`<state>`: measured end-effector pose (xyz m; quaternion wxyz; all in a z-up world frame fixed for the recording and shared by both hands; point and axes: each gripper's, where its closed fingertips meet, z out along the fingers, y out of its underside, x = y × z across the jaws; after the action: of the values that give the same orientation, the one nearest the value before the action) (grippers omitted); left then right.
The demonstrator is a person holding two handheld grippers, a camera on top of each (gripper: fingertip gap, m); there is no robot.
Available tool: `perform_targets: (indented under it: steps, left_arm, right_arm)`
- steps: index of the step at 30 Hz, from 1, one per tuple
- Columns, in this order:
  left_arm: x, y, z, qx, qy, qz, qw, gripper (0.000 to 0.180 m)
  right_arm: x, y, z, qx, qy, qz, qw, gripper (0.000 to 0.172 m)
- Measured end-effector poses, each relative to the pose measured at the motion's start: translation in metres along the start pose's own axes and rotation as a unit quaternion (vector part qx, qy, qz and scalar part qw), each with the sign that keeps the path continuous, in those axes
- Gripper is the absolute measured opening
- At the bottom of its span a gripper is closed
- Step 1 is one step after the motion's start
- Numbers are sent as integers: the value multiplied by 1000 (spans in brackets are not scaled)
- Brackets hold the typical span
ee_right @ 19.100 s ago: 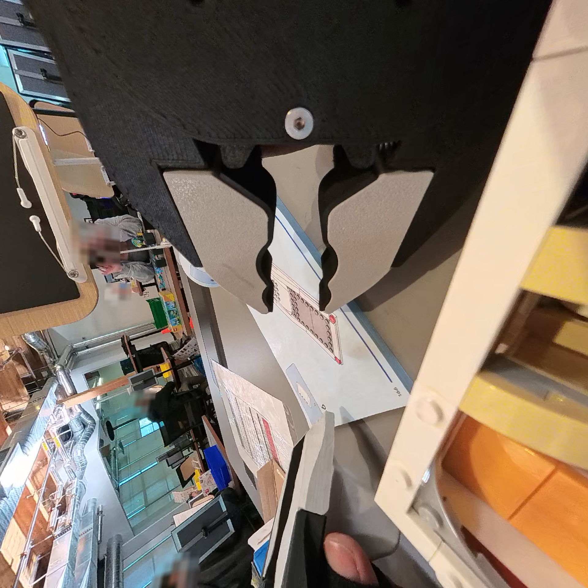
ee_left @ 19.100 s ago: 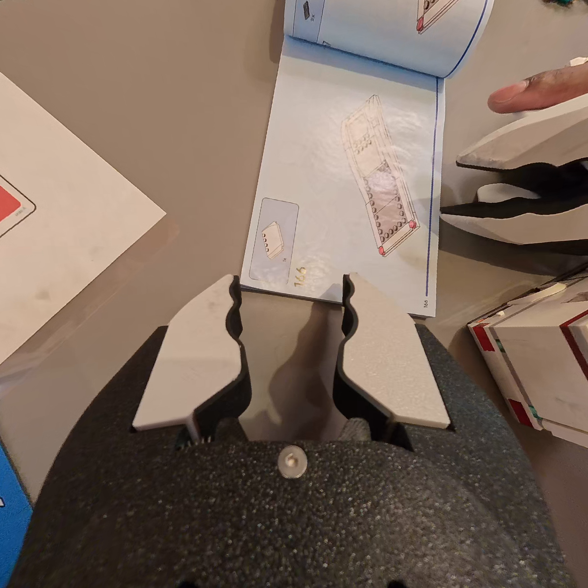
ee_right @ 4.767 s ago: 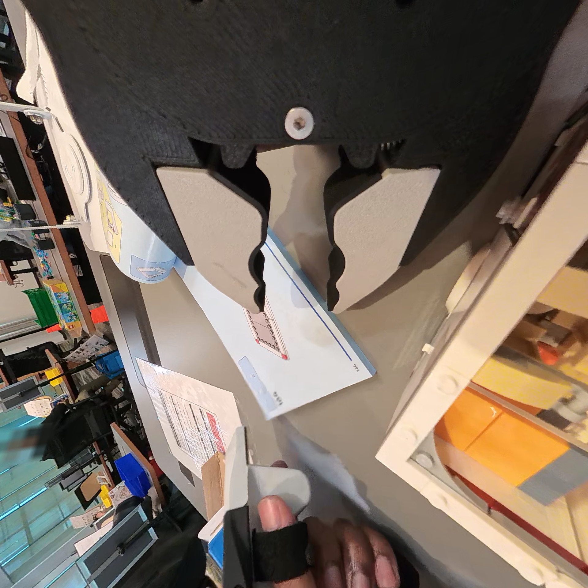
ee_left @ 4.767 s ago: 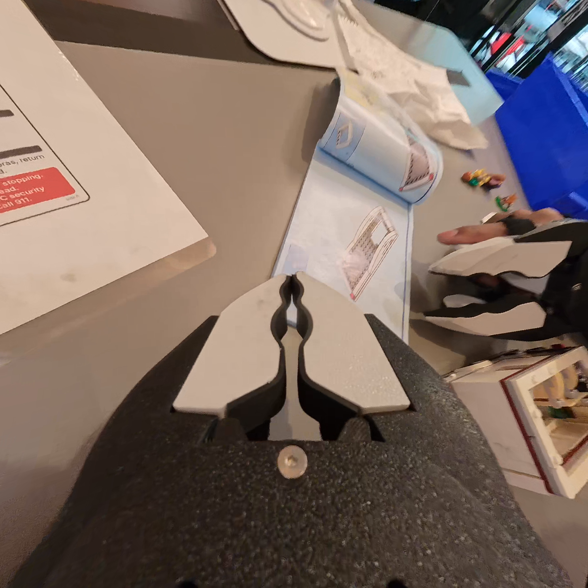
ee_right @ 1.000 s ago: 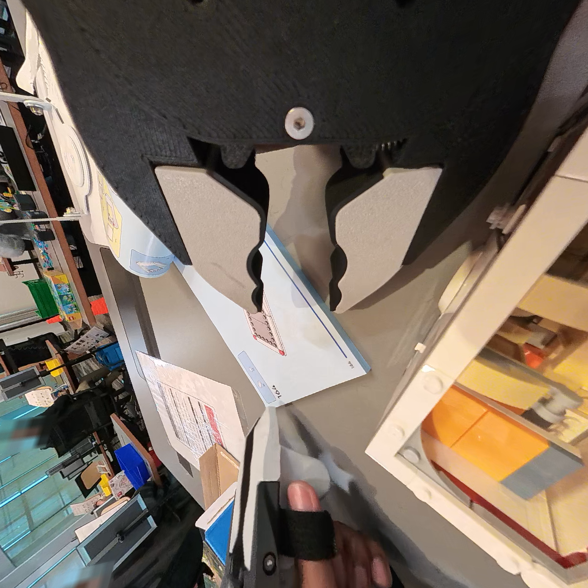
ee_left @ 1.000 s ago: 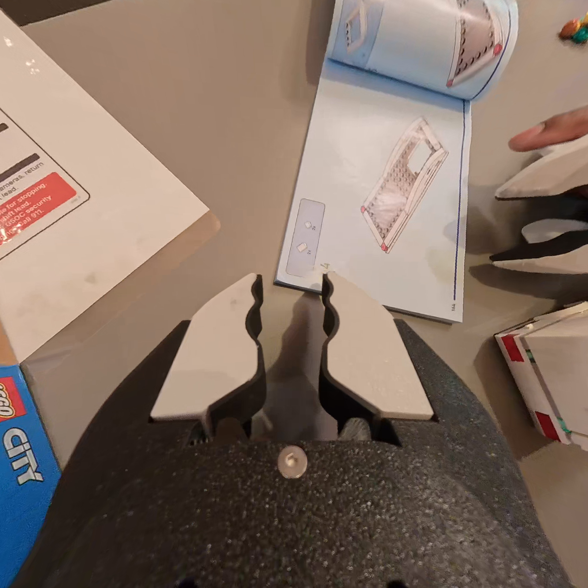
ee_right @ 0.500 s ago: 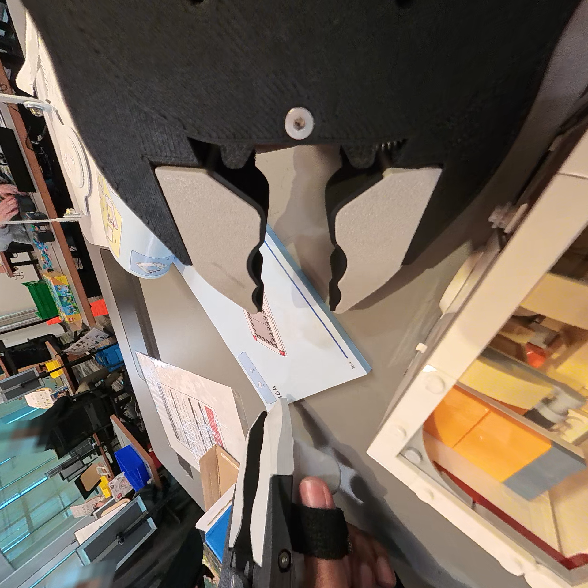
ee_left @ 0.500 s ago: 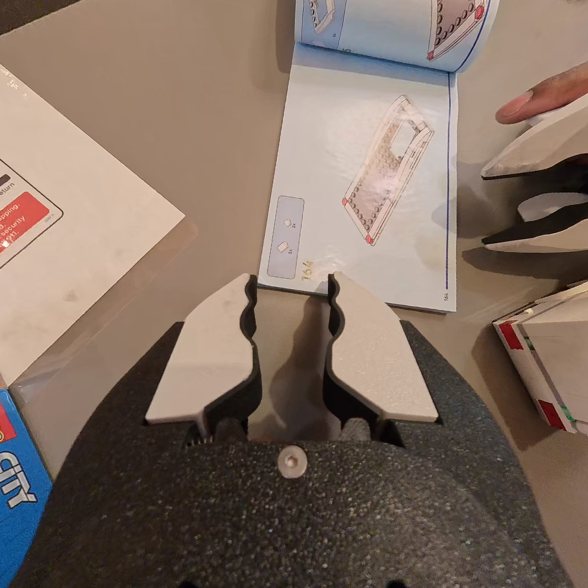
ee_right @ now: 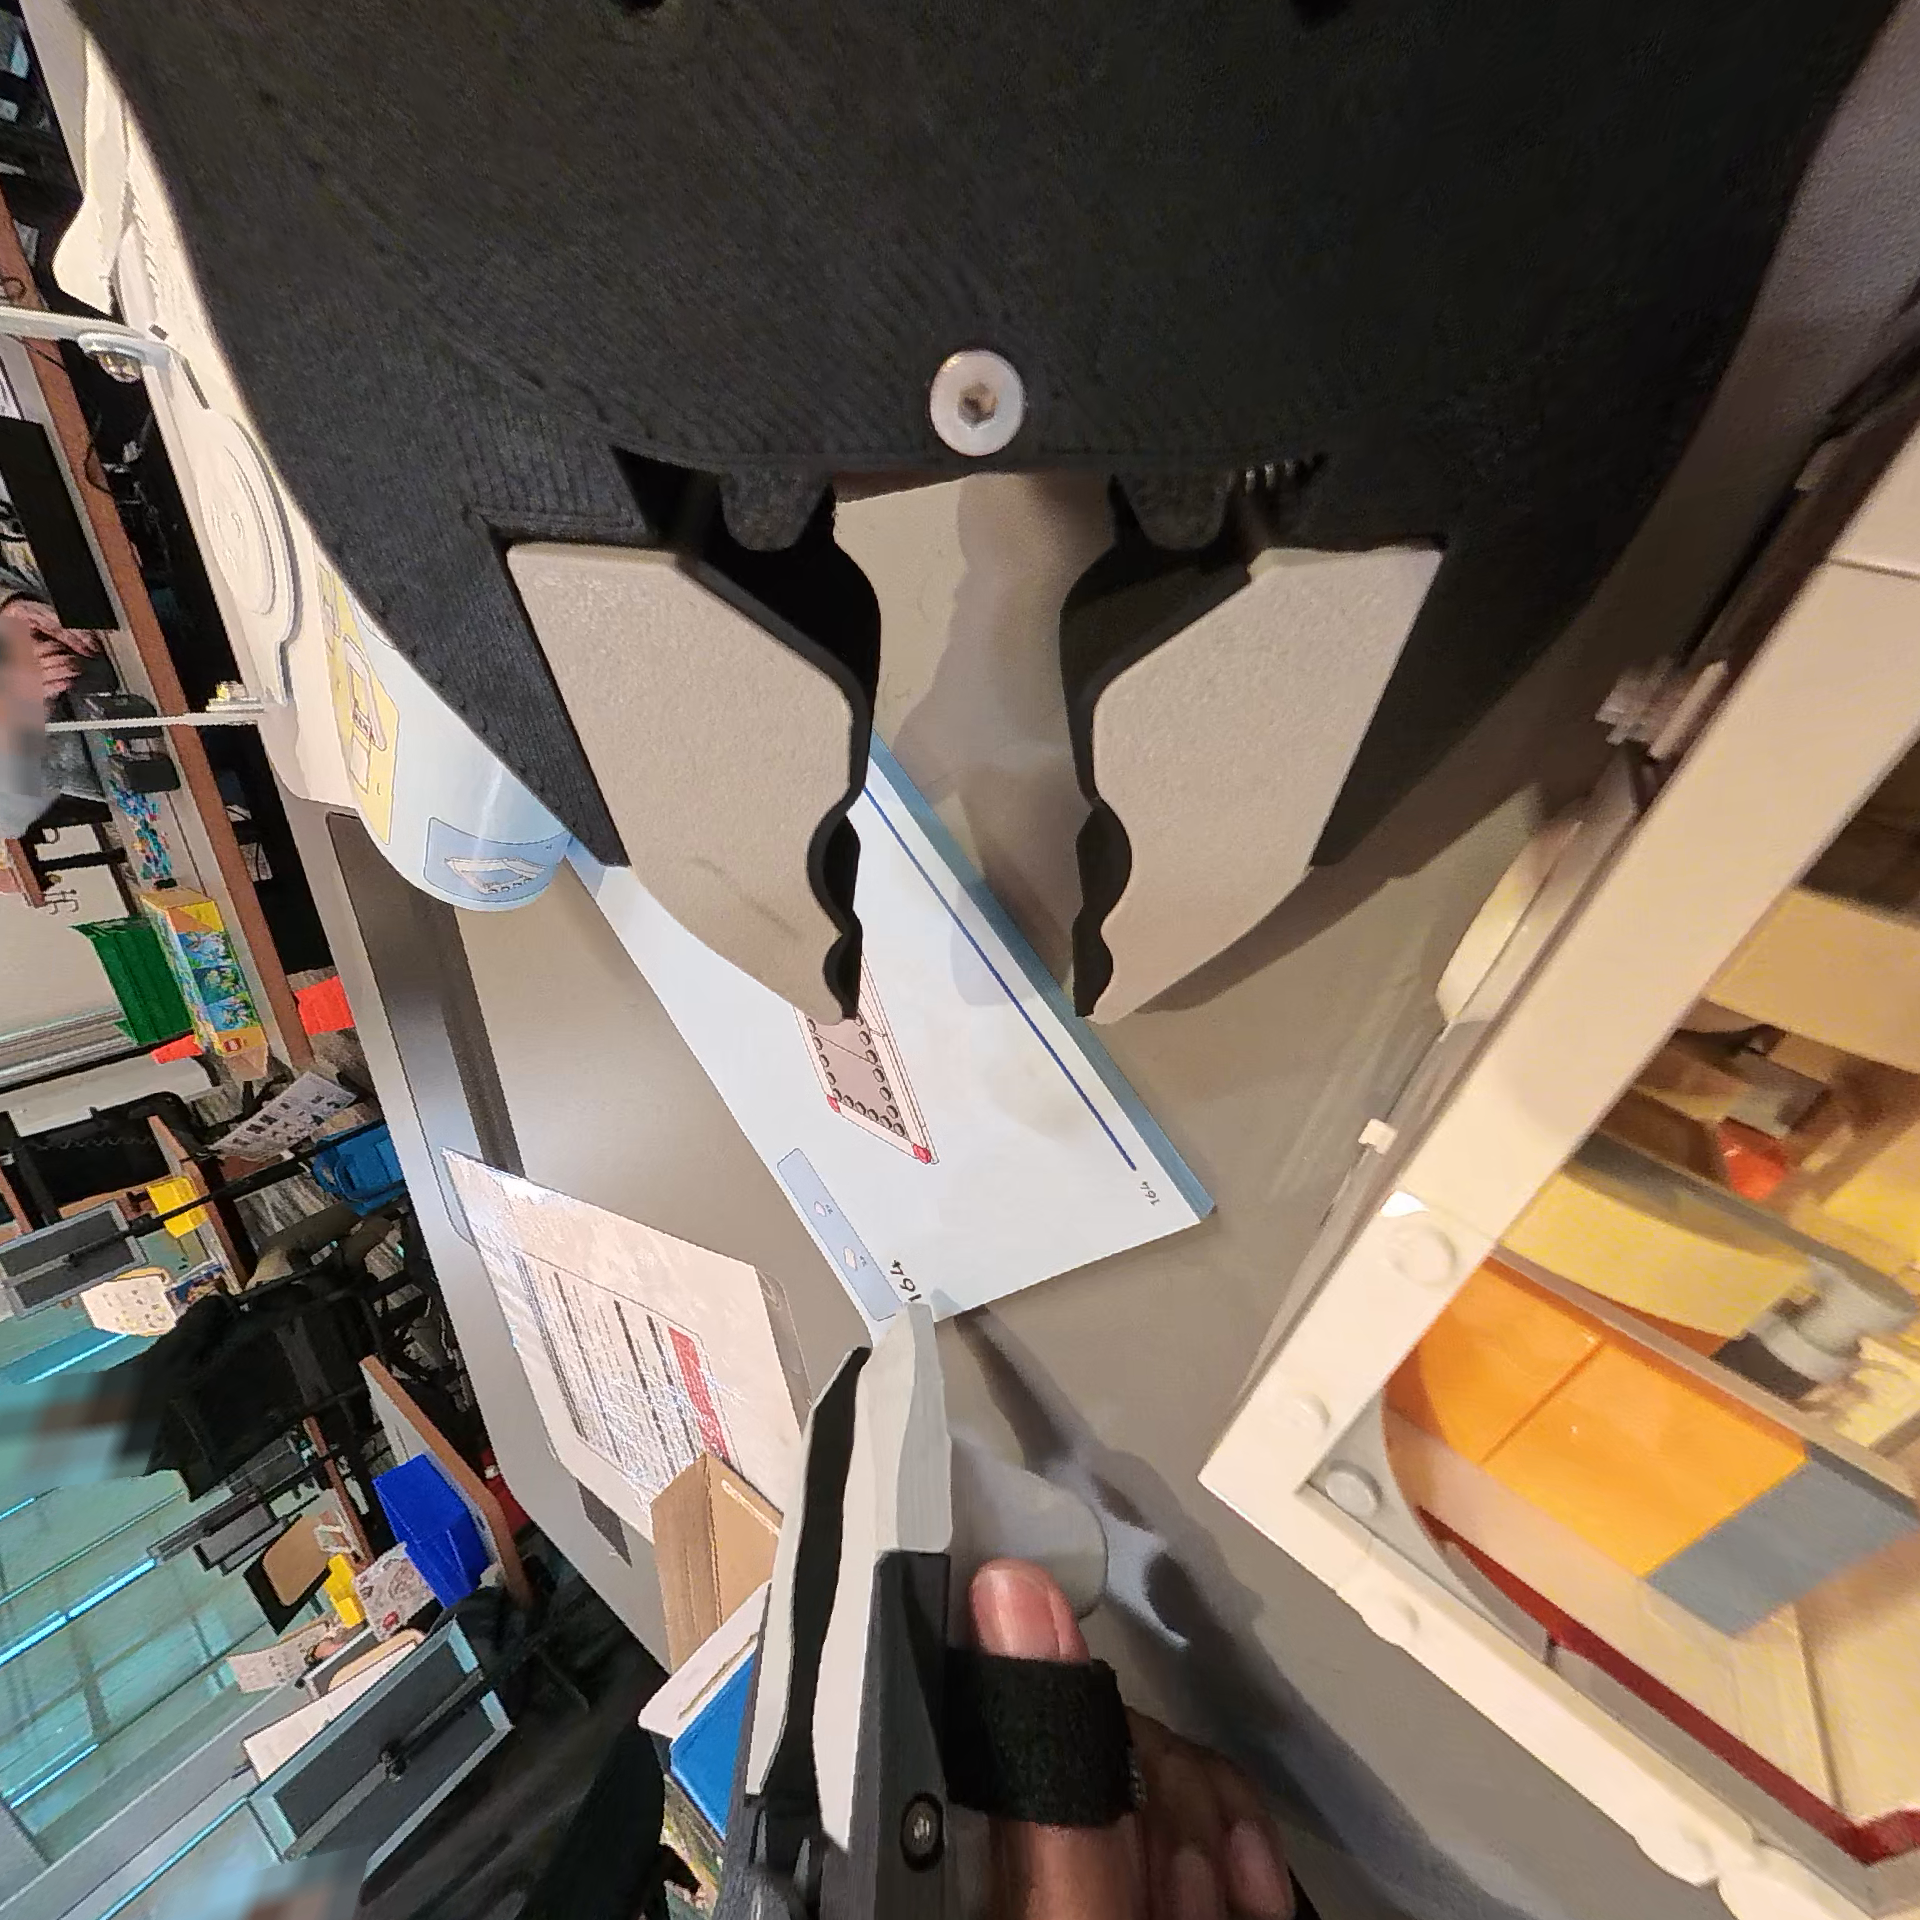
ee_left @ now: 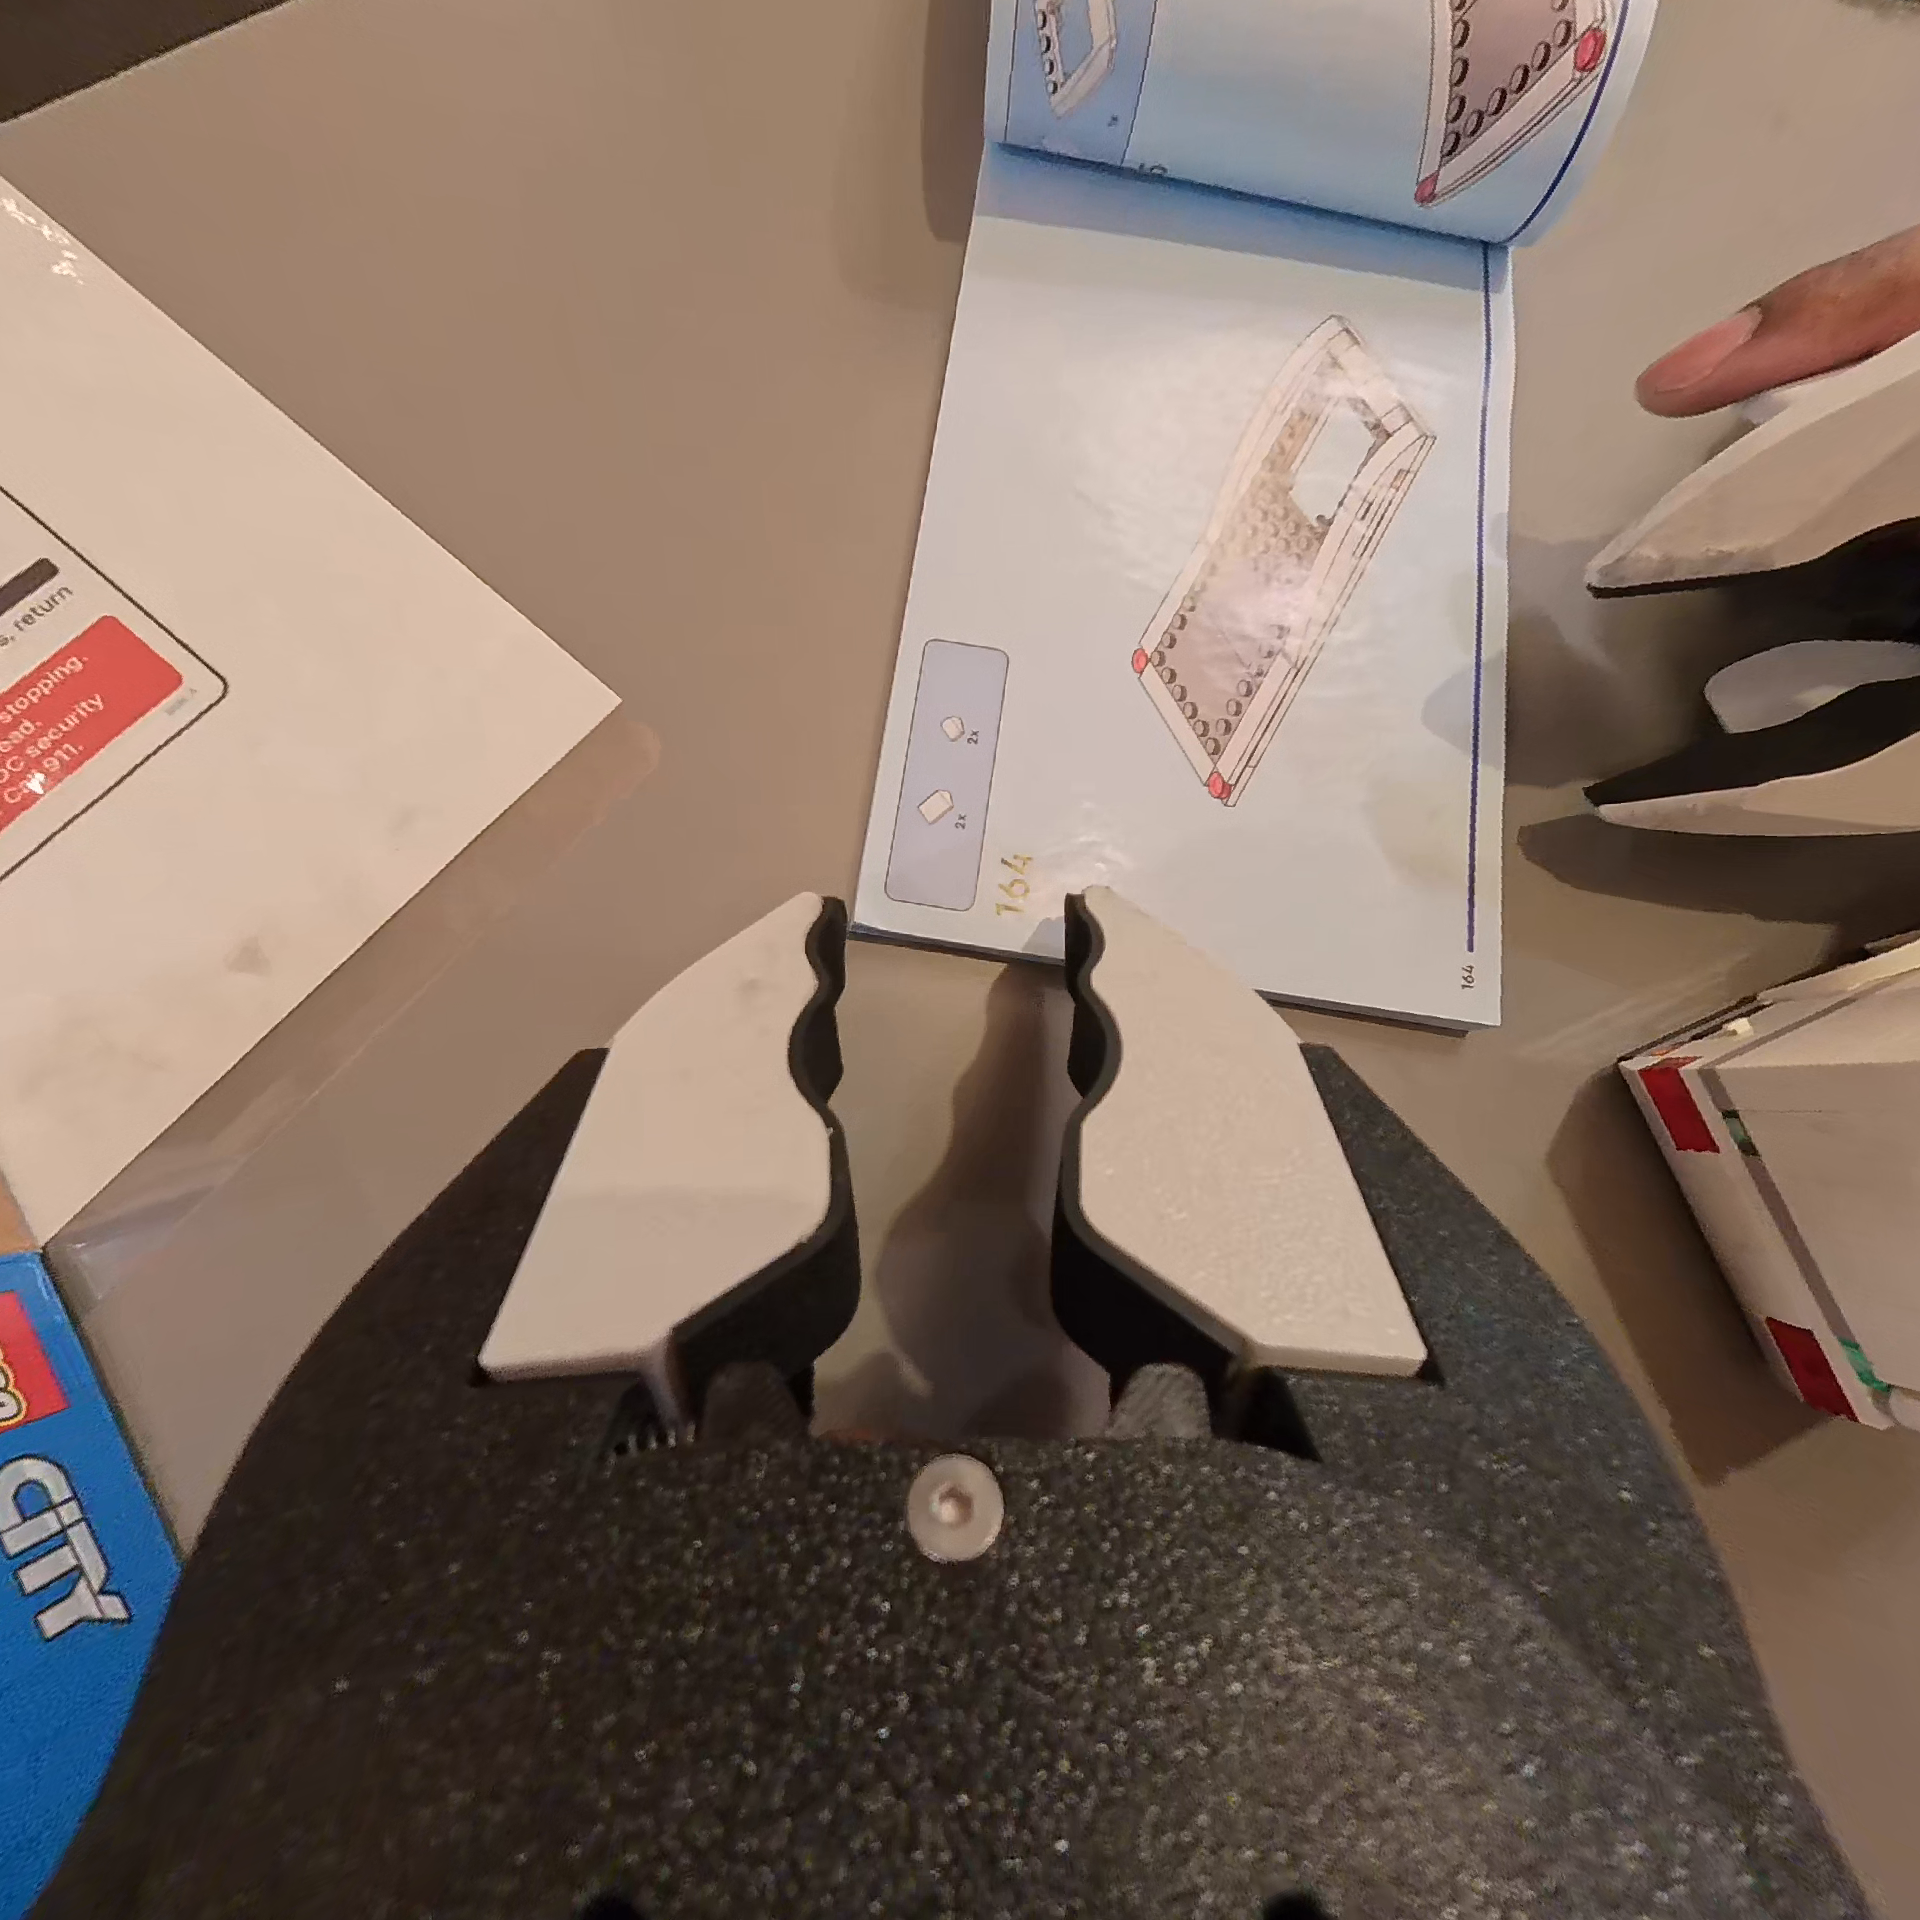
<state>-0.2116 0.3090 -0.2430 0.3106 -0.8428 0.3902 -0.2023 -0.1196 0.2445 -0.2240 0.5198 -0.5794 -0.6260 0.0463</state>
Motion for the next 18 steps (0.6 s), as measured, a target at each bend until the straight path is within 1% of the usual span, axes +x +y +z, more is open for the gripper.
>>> perform_targets:
  steps: [12,18]
  left_arm:
    - [4,-1,1,2,10,1,1000,40]
    - [2,-3,1,11,13,-17,1000,33]
  right_arm:
    - [0,0,0,0,0,0,1000,39]
    - [0,0,0,0,0,0,1000,39]
